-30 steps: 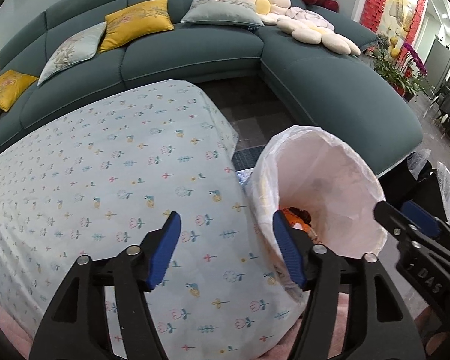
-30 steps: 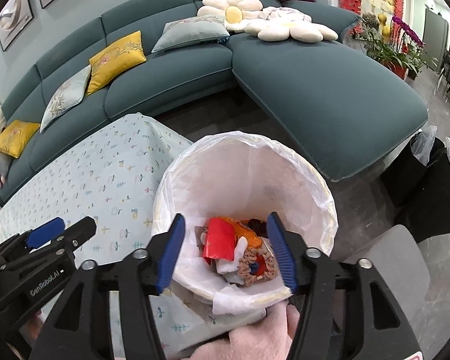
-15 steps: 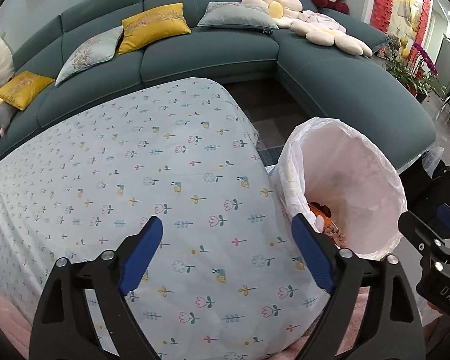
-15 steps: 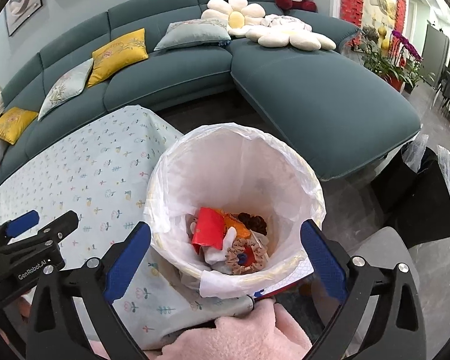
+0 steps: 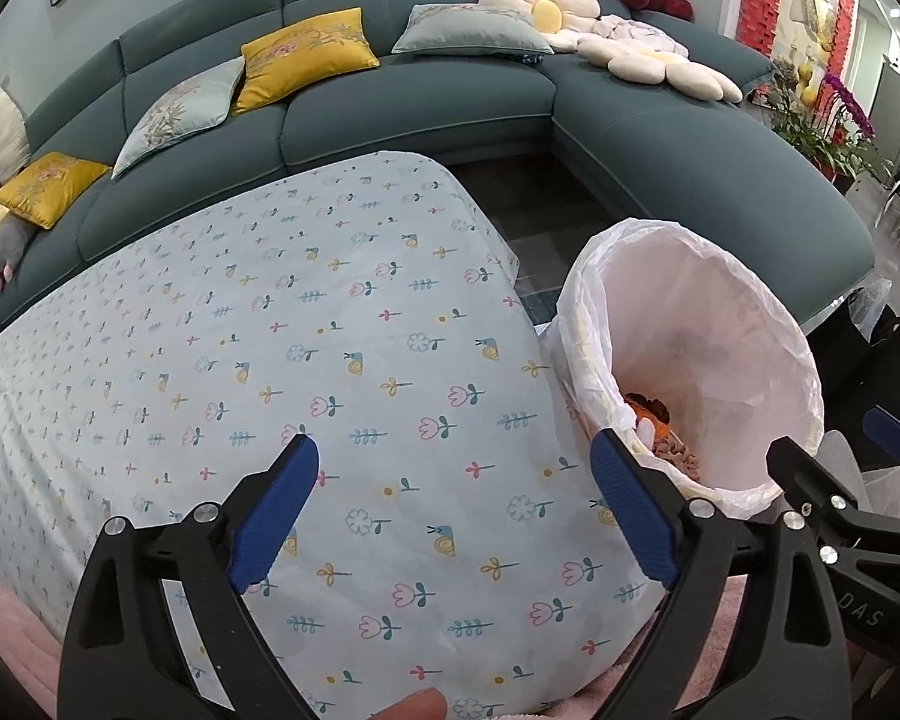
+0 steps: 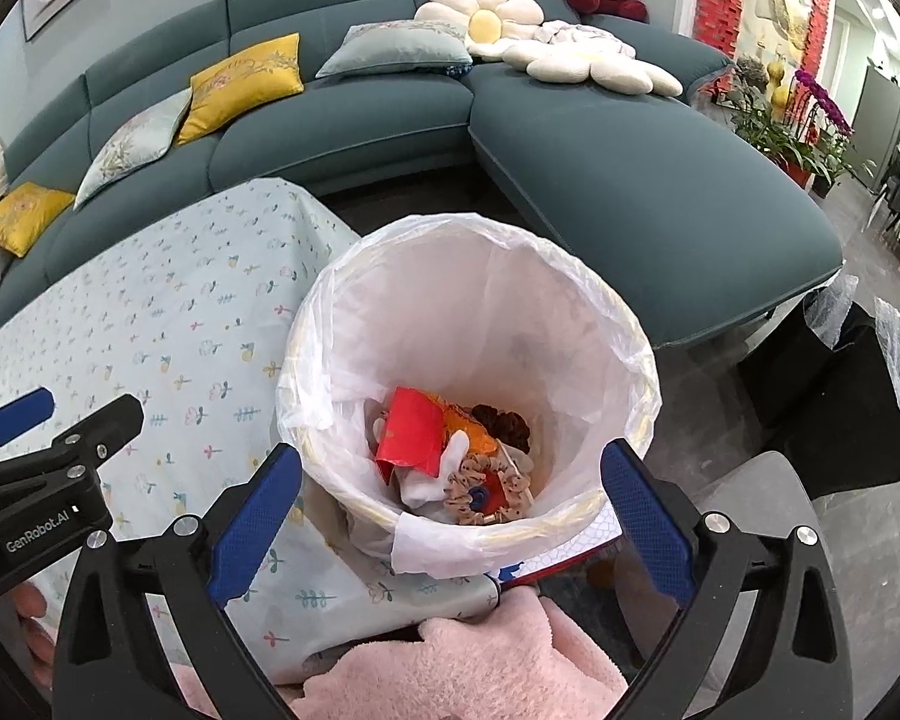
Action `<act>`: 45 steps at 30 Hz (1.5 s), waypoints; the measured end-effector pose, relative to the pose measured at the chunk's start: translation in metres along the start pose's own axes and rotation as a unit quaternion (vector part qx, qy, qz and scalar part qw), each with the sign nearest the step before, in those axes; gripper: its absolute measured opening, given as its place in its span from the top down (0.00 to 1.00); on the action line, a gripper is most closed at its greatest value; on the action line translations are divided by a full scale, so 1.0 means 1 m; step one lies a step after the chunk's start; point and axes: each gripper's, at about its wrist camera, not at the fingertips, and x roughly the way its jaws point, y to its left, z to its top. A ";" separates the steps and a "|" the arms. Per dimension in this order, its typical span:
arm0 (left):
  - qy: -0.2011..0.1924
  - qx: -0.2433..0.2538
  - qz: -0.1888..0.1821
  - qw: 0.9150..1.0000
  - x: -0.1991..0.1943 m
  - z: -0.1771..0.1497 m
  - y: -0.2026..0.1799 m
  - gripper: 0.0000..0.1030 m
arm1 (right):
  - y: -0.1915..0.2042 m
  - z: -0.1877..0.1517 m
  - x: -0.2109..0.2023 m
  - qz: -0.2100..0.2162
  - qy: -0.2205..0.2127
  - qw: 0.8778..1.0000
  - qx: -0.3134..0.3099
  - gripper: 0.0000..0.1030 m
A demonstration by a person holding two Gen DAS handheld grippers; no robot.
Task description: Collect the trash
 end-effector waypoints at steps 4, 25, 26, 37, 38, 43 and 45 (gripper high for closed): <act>0.001 -0.001 0.002 1.000 0.002 -0.001 0.001 0.15 | 0.000 -0.001 0.000 0.001 0.000 1.000 0.001 0.07; -0.005 0.006 0.011 1.000 0.001 -0.001 -0.007 0.15 | 0.004 0.000 0.006 -0.002 0.010 1.000 -0.008 0.07; -0.005 0.005 0.011 1.000 0.001 -0.001 -0.007 0.15 | 0.005 0.000 0.006 -0.002 0.010 1.000 -0.010 0.07; -0.003 0.007 0.015 1.000 0.001 -0.004 -0.009 0.15 | 0.005 0.000 0.006 -0.003 0.010 1.000 -0.012 0.07; -0.002 0.007 0.015 1.000 0.001 -0.004 -0.009 0.15 | 0.005 -0.001 0.006 -0.003 0.010 1.000 -0.012 0.07; 0.000 0.001 0.018 1.000 0.002 -0.004 -0.008 0.15 | 0.005 0.000 0.006 -0.004 0.011 1.000 -0.011 0.07; 0.001 0.000 0.019 1.000 0.003 -0.004 -0.007 0.15 | 0.006 0.000 0.006 -0.005 0.011 1.000 -0.012 0.07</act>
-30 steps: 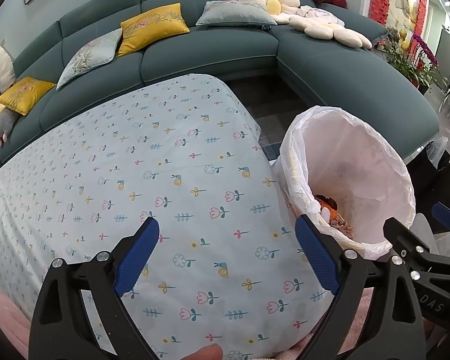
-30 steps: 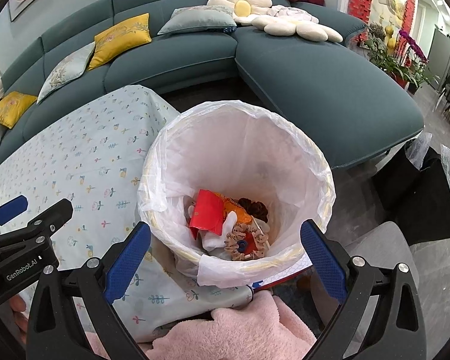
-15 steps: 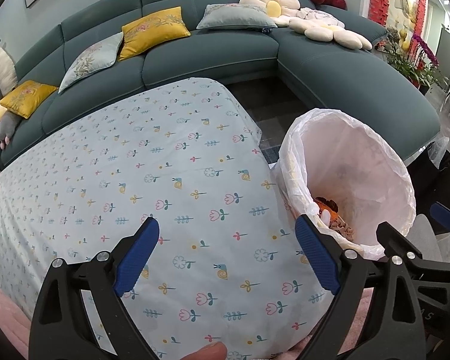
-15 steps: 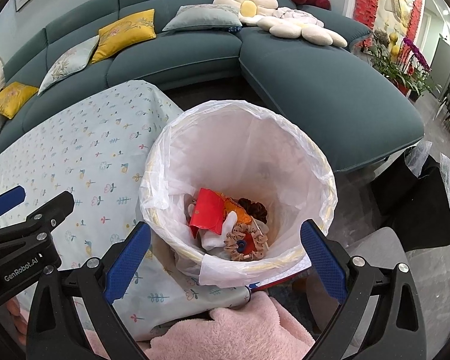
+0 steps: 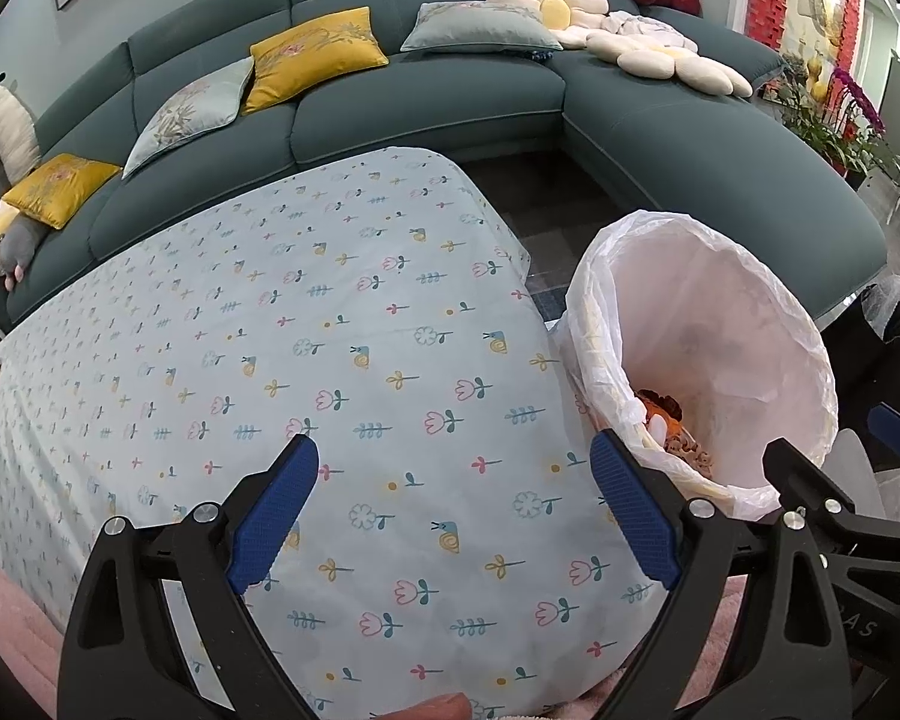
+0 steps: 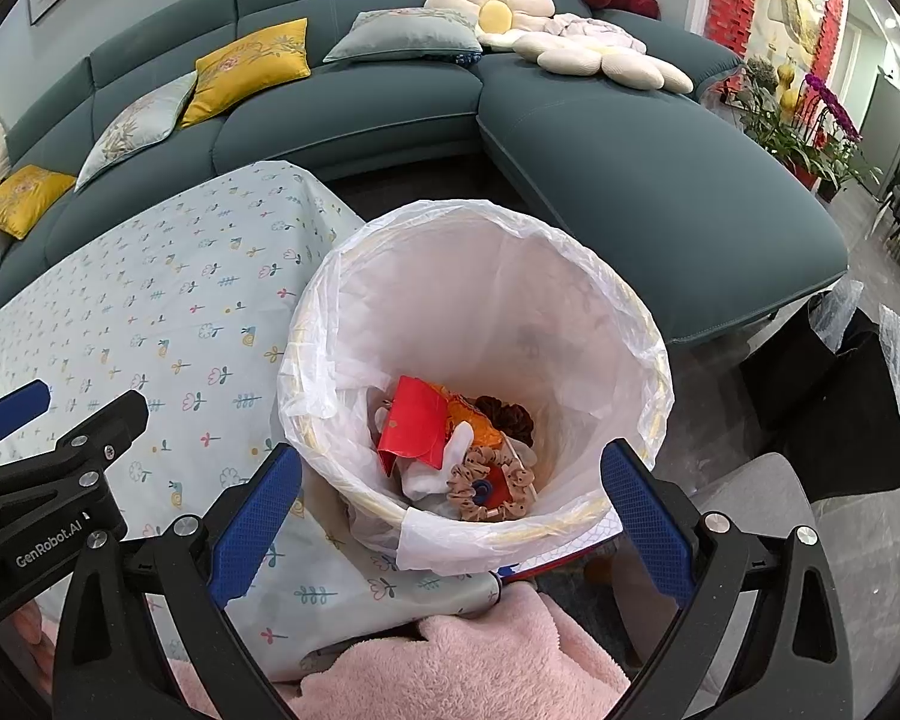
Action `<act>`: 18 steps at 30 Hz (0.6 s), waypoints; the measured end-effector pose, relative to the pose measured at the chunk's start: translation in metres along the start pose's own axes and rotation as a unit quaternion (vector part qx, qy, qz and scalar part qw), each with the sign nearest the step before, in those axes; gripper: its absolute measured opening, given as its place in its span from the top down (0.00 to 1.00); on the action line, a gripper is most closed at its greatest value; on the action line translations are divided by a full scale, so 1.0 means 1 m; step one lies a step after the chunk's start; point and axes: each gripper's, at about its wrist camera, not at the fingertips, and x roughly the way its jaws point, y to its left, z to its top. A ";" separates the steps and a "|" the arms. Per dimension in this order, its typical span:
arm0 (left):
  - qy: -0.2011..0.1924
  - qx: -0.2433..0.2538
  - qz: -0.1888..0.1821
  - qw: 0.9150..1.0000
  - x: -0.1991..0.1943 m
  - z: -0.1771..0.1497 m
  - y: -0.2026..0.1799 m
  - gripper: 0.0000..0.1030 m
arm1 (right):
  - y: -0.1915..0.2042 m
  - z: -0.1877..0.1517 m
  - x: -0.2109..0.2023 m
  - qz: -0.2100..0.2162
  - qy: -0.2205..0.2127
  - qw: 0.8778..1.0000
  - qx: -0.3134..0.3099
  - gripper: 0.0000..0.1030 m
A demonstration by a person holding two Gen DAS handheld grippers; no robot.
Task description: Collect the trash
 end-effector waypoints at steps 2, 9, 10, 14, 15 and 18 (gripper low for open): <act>0.001 0.000 0.003 1.000 0.001 0.000 0.001 0.15 | 0.000 0.000 0.000 -0.001 0.001 1.000 0.000 0.07; -0.001 0.001 0.006 1.000 0.000 0.000 0.000 0.15 | 0.000 0.000 0.001 -0.002 0.001 1.000 0.000 0.07; -0.001 0.001 0.006 1.000 0.000 0.000 0.000 0.15 | 0.000 0.000 0.001 -0.002 0.001 1.000 -0.001 0.07; 0.003 -0.006 0.005 1.000 0.002 0.001 0.003 0.15 | 0.000 -0.001 0.002 -0.005 0.002 1.000 -0.003 0.07; 0.004 -0.009 0.005 1.000 0.002 0.001 0.004 0.15 | 0.000 -0.001 0.002 -0.005 0.002 1.000 -0.003 0.07; 0.005 -0.015 0.008 1.000 0.002 0.001 0.006 0.15 | 0.000 -0.001 0.002 -0.006 0.004 1.000 -0.002 0.07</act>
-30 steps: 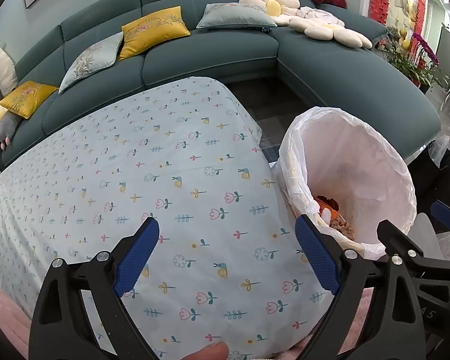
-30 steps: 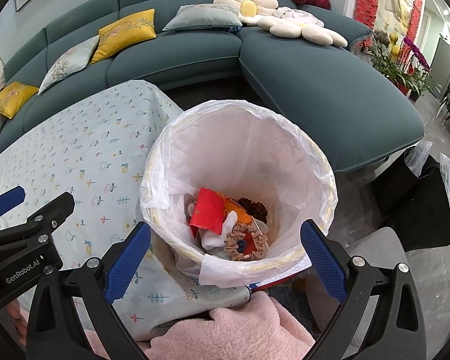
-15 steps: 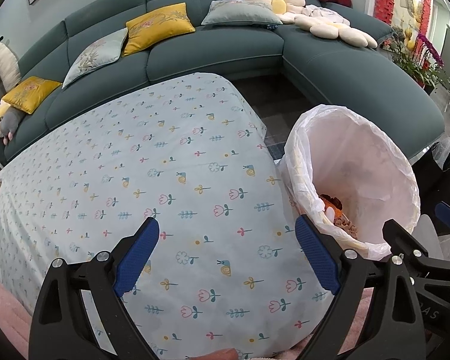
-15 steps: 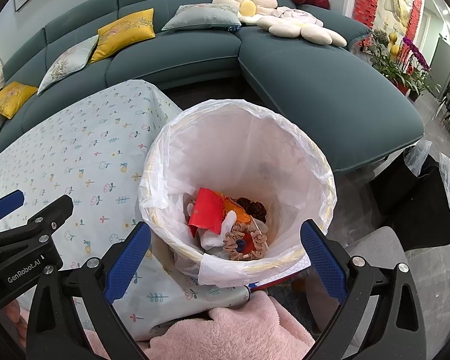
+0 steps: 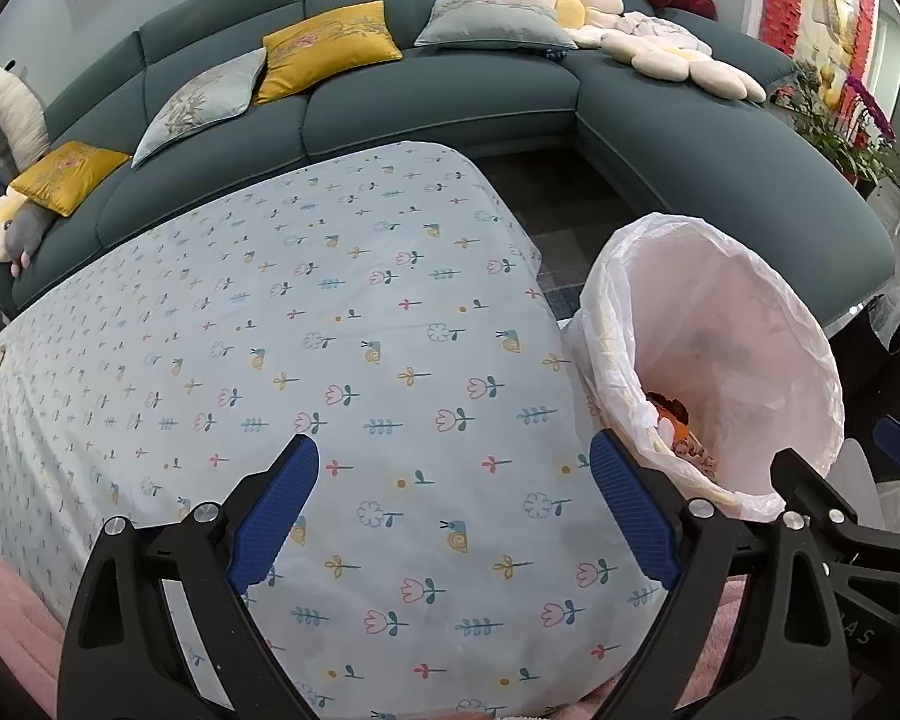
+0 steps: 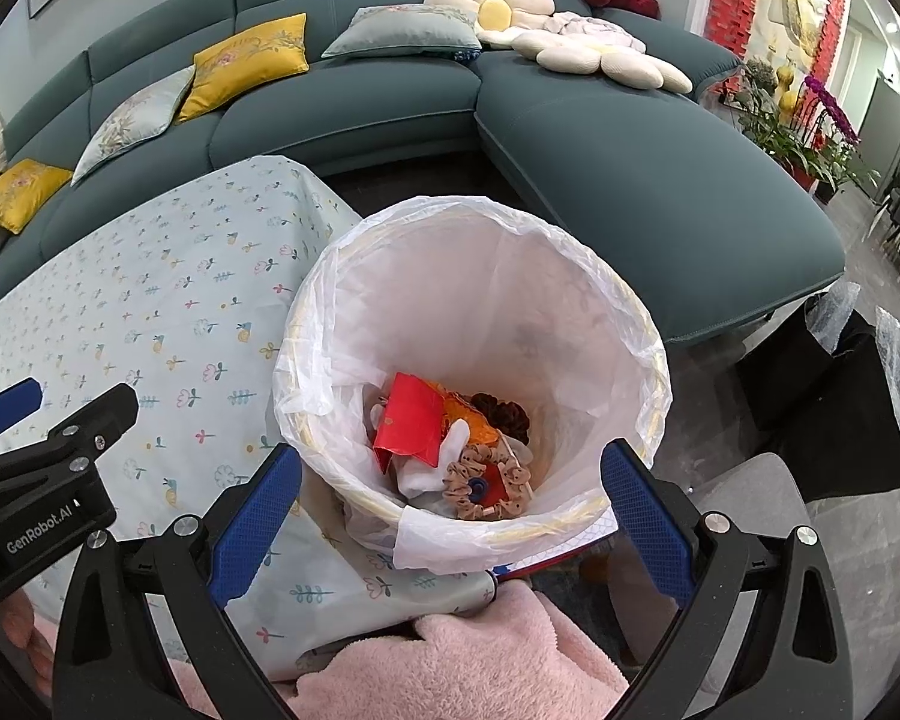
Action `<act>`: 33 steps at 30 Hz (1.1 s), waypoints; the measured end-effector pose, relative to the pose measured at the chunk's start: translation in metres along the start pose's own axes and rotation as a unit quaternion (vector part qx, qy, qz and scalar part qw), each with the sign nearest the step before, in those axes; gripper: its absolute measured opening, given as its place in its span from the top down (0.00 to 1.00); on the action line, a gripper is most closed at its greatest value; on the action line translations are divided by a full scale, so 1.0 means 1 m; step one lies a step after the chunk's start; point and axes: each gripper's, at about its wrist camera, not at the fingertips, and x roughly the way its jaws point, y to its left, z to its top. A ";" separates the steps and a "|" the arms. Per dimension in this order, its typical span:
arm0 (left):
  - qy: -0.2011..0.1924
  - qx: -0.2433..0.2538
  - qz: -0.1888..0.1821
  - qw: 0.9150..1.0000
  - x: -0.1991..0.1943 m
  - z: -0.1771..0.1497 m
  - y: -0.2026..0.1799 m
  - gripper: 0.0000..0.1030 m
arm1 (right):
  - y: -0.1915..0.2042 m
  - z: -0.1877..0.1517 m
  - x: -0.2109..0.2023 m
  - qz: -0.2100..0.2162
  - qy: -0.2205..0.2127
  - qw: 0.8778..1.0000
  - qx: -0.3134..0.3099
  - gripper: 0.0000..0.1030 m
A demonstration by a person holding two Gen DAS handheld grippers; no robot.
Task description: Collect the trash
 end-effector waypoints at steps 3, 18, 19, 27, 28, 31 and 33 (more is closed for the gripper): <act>-0.002 0.000 0.003 1.000 0.000 0.000 0.000 0.16 | 0.001 0.000 0.000 0.000 0.001 1.000 -0.002 0.07; 0.000 0.002 0.009 1.000 0.000 -0.001 0.000 0.16 | 0.001 0.000 0.000 -0.001 0.002 1.000 -0.005 0.07; 0.000 0.001 0.009 1.000 0.000 -0.001 0.000 0.16 | 0.002 0.000 0.000 -0.001 0.002 1.000 -0.004 0.07; 0.002 0.004 0.007 1.000 0.000 -0.002 0.001 0.16 | 0.002 0.000 0.000 -0.001 0.002 1.000 -0.004 0.07; 0.002 0.004 0.006 1.000 0.000 -0.002 0.001 0.16 | 0.001 0.000 0.000 -0.001 0.002 1.000 -0.004 0.07; 0.002 0.004 0.004 1.000 0.000 -0.002 0.001 0.16 | 0.002 0.000 0.000 -0.001 0.003 1.000 -0.004 0.07; 0.001 0.006 0.001 1.000 0.001 -0.002 0.001 0.16 | 0.002 0.000 0.000 -0.001 0.002 1.000 -0.005 0.07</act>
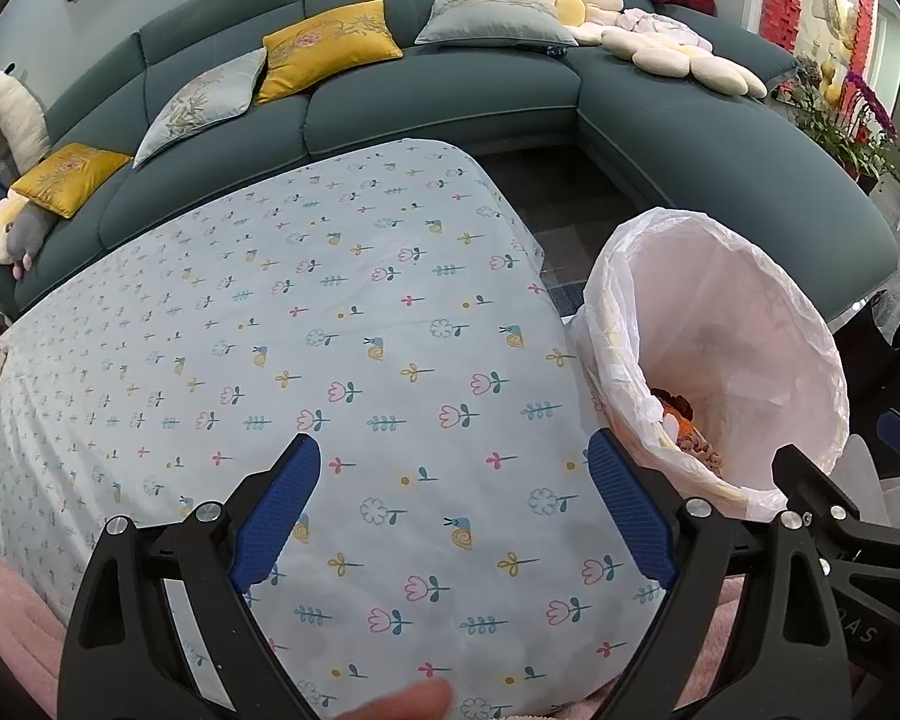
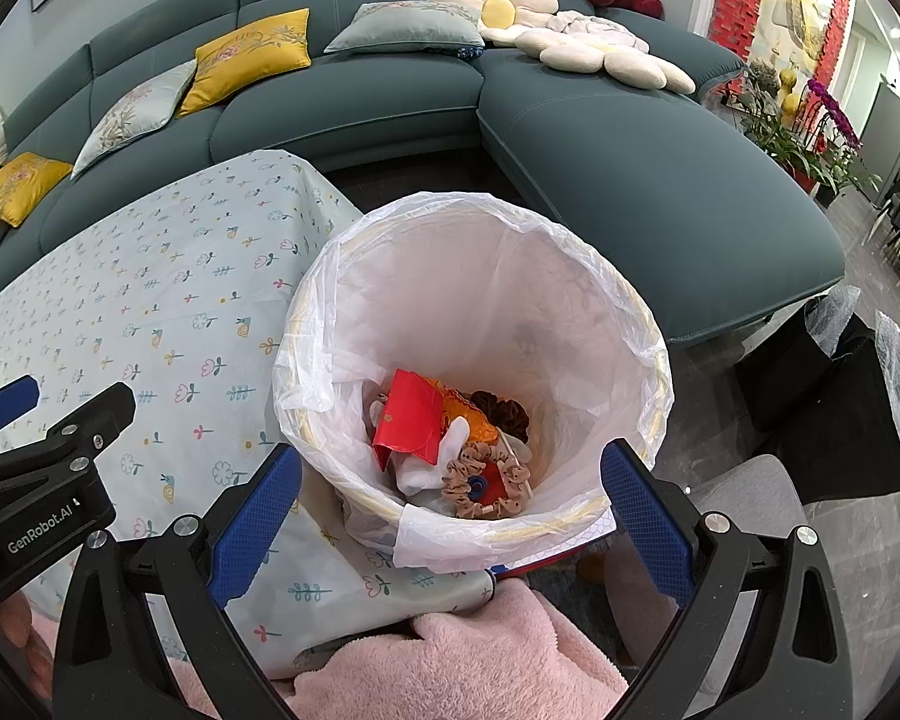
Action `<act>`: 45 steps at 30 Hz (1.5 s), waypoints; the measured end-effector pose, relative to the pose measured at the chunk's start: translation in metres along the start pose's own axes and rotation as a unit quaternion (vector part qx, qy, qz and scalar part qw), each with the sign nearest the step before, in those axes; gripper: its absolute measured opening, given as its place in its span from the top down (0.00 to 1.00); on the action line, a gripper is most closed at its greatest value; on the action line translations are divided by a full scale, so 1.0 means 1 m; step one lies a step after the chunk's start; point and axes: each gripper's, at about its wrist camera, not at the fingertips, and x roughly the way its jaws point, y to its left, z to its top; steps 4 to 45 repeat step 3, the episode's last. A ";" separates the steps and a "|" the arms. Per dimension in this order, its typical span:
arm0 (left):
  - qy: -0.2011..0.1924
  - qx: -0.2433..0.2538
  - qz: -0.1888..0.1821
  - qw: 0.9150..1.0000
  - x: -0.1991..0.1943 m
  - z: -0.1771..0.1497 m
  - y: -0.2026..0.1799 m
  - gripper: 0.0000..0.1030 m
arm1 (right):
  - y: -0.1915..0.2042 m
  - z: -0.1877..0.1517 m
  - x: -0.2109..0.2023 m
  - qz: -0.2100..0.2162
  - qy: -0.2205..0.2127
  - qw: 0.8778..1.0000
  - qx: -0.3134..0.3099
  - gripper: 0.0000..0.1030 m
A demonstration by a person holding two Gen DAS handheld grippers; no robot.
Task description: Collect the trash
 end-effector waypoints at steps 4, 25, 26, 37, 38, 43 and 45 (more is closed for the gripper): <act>0.002 0.002 -0.002 1.000 0.001 0.000 0.000 0.16 | 0.000 0.000 0.000 0.000 0.001 1.000 0.000 0.07; 0.002 0.002 -0.002 1.000 0.001 0.000 0.000 0.16 | 0.000 0.000 0.000 0.000 0.001 1.000 0.000 0.07; 0.002 0.002 -0.002 1.000 0.001 0.000 0.000 0.16 | 0.000 0.000 0.000 0.000 0.001 1.000 0.000 0.07; 0.002 0.002 -0.002 1.000 0.001 0.000 0.000 0.16 | 0.000 0.000 0.000 0.000 0.001 1.000 0.000 0.07; 0.002 0.002 -0.002 1.000 0.001 0.000 0.000 0.16 | 0.000 0.000 0.000 0.000 0.001 1.000 0.000 0.07; 0.002 0.002 -0.002 1.000 0.001 0.000 0.000 0.16 | 0.000 0.000 0.000 0.000 0.001 1.000 0.000 0.07; 0.002 0.002 -0.002 1.000 0.001 0.000 0.000 0.16 | 0.000 0.000 0.000 0.000 0.001 1.000 0.000 0.07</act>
